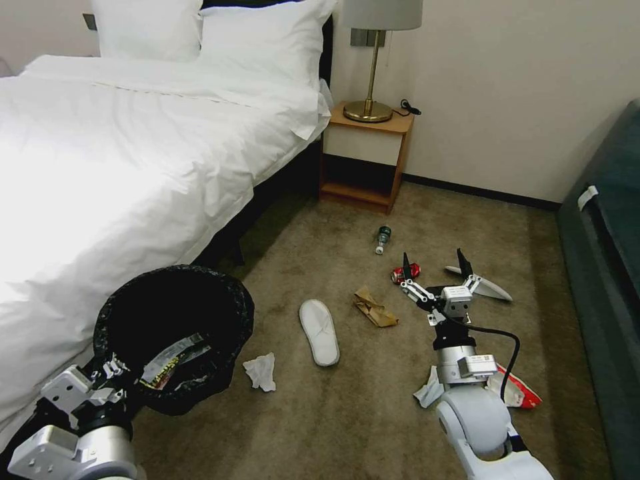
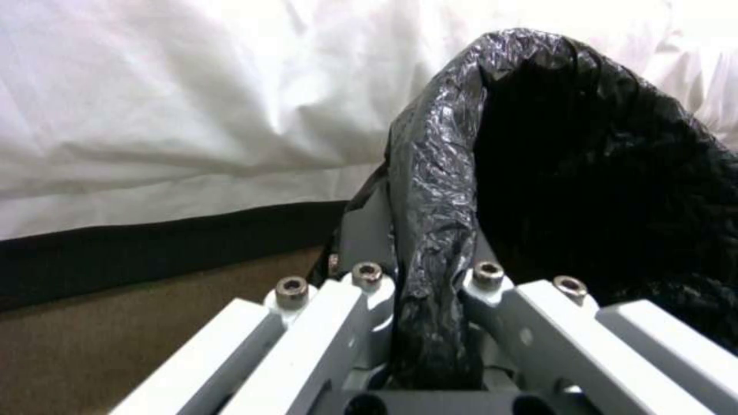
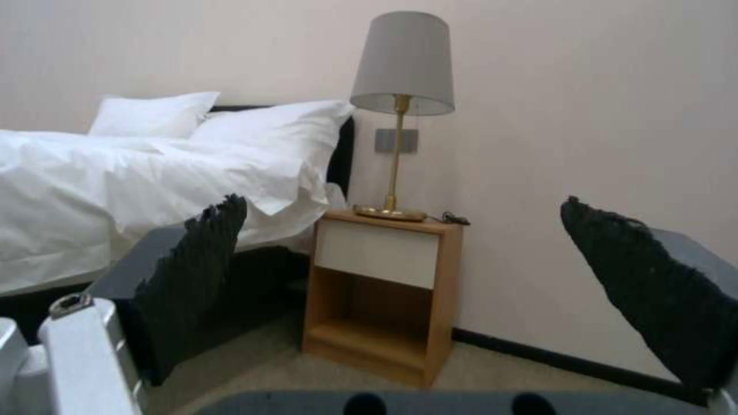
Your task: Pick up the trash bin, then pick up the garbage on the floor and place it into the trash bin.
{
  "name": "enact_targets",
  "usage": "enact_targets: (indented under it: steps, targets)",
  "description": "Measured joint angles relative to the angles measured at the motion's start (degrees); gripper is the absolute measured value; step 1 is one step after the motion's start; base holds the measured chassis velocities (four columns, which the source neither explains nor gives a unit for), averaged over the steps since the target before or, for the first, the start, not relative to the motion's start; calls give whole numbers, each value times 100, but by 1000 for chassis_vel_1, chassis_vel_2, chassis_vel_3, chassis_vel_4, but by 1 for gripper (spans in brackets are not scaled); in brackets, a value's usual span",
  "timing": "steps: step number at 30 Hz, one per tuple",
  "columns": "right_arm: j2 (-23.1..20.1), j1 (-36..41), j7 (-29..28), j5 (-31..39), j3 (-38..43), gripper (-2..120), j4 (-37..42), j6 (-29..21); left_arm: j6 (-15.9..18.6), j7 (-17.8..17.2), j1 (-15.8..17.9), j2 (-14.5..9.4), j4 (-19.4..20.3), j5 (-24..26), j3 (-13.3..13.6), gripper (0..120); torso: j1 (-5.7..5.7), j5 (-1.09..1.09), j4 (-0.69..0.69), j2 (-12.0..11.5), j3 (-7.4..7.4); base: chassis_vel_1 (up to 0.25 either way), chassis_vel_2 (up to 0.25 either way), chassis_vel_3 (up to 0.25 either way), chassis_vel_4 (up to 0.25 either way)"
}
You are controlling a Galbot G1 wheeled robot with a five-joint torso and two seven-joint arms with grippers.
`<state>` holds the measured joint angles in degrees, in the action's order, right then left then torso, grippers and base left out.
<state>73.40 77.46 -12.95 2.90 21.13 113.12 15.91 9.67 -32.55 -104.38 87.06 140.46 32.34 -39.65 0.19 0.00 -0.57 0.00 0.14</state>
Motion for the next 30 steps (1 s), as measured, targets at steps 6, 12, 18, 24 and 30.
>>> enact_targets:
  steps: [6,12,18,24,30]
  targets:
    - [16,7,-1,-4,2,100,3,0,0,0,-10,-11,3,-4,1,5,0,0,0,0,0,0,0,0,0]
    - [24,33,-5,-19,6,100,3,0,-4,0,1,-35,-2,2,-1,5,0,0,0,0,0,0,0,0,0]
    - [40,42,-9,-56,1,100,-8,-3,-6,0,13,-48,-9,20,-6,5,0,0,0,0,0,0,0,0,0]
    - [63,61,-7,-85,1,100,3,-8,-7,1,8,-68,6,34,-13,5,0,0,0,0,0,0,0,0,0]
    - [69,63,-5,-88,5,100,14,-10,-7,1,14,-69,7,37,-2,5,0,0,0,0,0,0,0,0,0]
